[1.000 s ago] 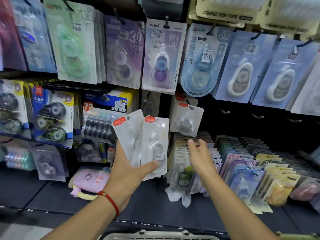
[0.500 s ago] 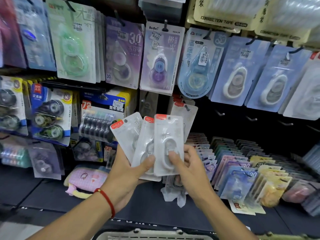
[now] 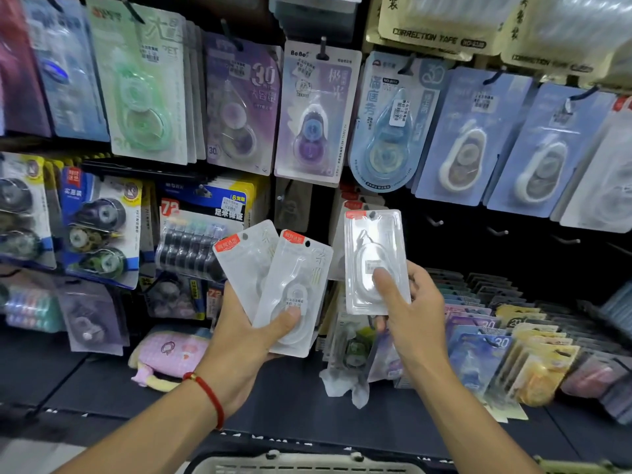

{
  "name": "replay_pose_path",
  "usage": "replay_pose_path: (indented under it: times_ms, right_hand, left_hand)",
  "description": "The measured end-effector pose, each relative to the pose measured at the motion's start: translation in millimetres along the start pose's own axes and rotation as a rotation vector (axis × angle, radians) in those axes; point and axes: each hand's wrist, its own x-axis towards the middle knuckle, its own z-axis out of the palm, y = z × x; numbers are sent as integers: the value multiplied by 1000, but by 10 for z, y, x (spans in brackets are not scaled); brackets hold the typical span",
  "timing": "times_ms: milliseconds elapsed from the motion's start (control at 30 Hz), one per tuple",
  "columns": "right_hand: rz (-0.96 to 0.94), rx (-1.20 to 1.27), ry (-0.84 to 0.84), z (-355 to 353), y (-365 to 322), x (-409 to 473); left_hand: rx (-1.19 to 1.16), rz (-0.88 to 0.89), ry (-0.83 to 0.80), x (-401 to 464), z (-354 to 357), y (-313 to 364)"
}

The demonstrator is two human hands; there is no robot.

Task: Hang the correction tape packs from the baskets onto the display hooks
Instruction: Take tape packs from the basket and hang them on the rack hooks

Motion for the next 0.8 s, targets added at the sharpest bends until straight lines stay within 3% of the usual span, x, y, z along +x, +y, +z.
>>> replay_pose_path:
  times_ms: [133,300,500,700,800]
  right_hand:
    - [79,-125,-22,5,90,10]
    - [388,-303,-111,-29,188,-46]
    - [208,-172,-492,180,-8,-262]
    - [147,-53,-409,182,-4,-261]
    - [132,54,-310,114,13,-203]
  left_hand:
    - [1,3,4,-11,3,16]
    - [16,-5,-16,-31,23,29]
    - [43,-6,-60,-65,99,25]
    - [45,-27,-99,-75,80,39]
    - [53,-77,-24,-58,50,11]
